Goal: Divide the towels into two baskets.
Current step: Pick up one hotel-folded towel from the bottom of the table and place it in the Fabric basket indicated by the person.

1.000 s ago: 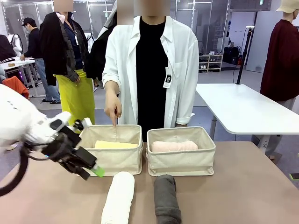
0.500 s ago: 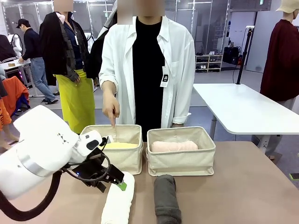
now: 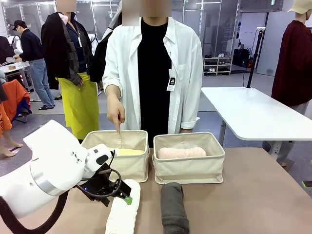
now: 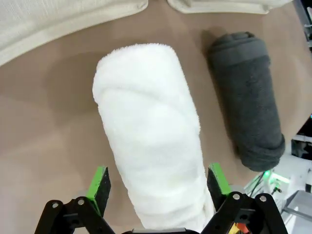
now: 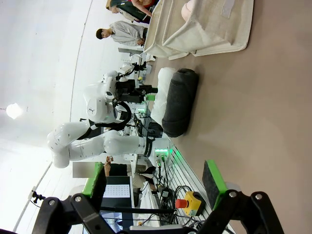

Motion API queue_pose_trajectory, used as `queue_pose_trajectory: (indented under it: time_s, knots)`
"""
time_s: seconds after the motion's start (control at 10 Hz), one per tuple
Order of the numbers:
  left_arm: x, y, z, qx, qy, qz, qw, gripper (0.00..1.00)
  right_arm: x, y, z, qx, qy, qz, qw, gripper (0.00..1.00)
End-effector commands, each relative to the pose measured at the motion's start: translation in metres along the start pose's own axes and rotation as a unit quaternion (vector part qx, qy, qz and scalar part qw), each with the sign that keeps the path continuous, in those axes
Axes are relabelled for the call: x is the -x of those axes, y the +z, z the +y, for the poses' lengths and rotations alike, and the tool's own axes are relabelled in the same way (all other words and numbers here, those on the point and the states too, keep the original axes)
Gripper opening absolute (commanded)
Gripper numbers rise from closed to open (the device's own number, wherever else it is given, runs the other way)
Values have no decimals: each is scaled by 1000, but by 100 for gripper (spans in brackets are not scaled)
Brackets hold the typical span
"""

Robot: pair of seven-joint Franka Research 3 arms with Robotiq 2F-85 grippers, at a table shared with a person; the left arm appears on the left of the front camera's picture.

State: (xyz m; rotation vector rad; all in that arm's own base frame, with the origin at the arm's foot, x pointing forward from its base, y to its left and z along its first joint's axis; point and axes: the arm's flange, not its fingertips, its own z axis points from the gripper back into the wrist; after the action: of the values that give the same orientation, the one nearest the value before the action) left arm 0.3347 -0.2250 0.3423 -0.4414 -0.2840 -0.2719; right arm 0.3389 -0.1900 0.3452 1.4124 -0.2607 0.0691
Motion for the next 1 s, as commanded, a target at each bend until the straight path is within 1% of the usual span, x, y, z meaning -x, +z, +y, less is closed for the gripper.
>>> queue_pose_trajectory:
  time_s: [0.0,0.1,0.3,0.4,0.9]
  knots:
    - [37,-2,6,7,15,7,1000,100,3,-1,3,4,1,0,1000,100]
    - [34,-5,6,16,15,14,1000,100,3,-1,3,4,1,0,1000,100]
    - [37,-15,8,16,8,35,999,100,3,-1,3,4,1,0,1000,100]
    - [39,-18,8,18,5,38,999,100,3,-1,3,4,1,0,1000,100]
    - [42,-16,12,38,-1,37,999,52,3,-1,3,4,1,0,1000,100]
